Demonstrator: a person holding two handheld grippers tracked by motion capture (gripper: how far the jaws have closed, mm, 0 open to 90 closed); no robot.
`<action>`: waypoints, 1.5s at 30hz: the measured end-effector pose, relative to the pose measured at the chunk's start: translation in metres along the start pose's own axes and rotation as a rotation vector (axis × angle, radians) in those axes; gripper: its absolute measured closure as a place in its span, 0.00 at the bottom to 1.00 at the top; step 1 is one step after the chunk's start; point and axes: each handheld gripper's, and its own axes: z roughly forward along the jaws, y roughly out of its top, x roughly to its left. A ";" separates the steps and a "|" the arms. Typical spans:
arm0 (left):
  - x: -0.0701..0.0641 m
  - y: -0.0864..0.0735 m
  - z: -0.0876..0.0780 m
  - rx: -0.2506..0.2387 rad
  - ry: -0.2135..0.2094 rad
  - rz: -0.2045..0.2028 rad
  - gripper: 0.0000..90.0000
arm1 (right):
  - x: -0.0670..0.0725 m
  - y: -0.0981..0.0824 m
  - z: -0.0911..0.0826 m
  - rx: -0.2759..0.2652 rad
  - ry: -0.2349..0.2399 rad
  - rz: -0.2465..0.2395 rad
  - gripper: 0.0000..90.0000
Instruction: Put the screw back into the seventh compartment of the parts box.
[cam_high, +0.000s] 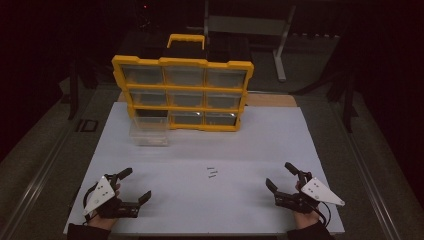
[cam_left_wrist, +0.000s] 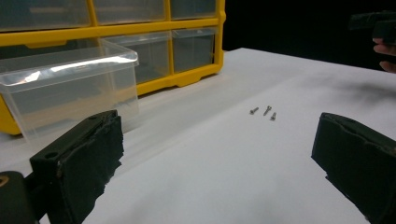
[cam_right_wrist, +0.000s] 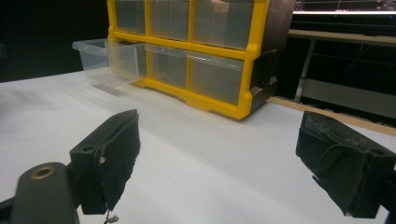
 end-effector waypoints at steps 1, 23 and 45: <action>0.000 0.001 0.002 0.000 -0.007 -0.002 0.01 | 0.000 0.000 -0.001 0.003 -0.001 0.001 0.15; -0.003 0.012 0.004 -0.007 0.024 -0.092 0.00 | 0.005 -0.001 -0.004 0.026 0.015 -0.022 0.15; -0.001 0.101 0.038 0.031 -0.137 -0.046 0.00 | 0.012 0.002 0.003 0.025 0.055 -0.024 0.15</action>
